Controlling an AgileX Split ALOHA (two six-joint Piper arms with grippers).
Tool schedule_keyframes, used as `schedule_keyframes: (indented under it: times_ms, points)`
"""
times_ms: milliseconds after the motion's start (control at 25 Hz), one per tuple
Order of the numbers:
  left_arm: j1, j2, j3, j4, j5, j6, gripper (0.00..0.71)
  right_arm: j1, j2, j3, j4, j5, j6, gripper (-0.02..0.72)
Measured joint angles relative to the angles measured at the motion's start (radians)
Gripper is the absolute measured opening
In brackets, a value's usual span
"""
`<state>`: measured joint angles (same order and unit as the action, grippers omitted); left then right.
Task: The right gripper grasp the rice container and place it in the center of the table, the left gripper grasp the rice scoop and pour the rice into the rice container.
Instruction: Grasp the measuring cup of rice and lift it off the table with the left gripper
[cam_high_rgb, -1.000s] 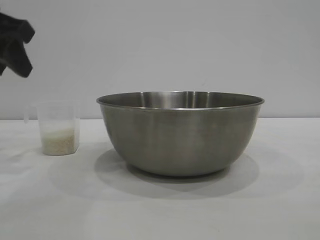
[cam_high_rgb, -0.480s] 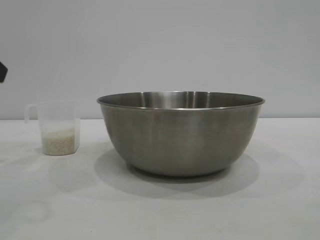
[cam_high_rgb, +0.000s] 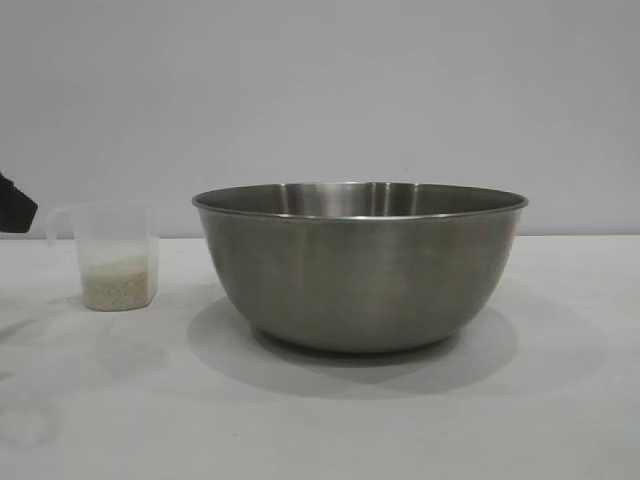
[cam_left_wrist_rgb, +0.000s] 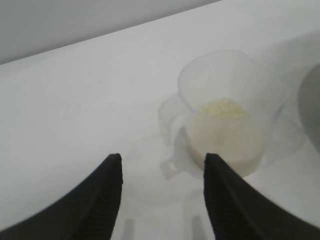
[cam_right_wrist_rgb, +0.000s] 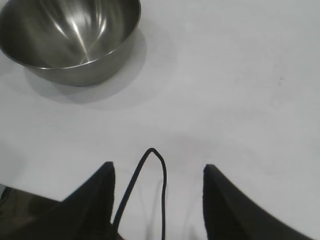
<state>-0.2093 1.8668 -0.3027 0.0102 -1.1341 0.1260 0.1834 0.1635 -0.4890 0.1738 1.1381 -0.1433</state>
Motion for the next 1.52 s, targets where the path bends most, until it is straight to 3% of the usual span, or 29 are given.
schedule_keyframes:
  times_ms: [1160,1200,1280,1400,1520]
  points:
    - [0.000,0.217,-0.211,-0.047,-0.004,0.000,0.369,0.000,0.000,0.000,0.000,0.000,0.000,0.382]
    - [0.000,0.222,-0.219,-0.047,-0.004,0.000,0.324,0.000,0.000,0.000,0.000,0.000,0.000,0.382]
    - [0.000,0.231,-0.230,-0.047,-0.004,0.000,0.314,0.000,0.000,0.000,0.000,0.000,0.000,0.382]
    - [0.000,0.237,-0.238,-0.047,-0.004,0.000,0.139,0.000,0.000,0.000,0.000,0.000,0.000,0.382]
    - [0.000,0.237,-0.239,-0.047,-0.004,0.000,0.032,0.000,0.000,0.000,0.000,0.000,0.000,0.382]
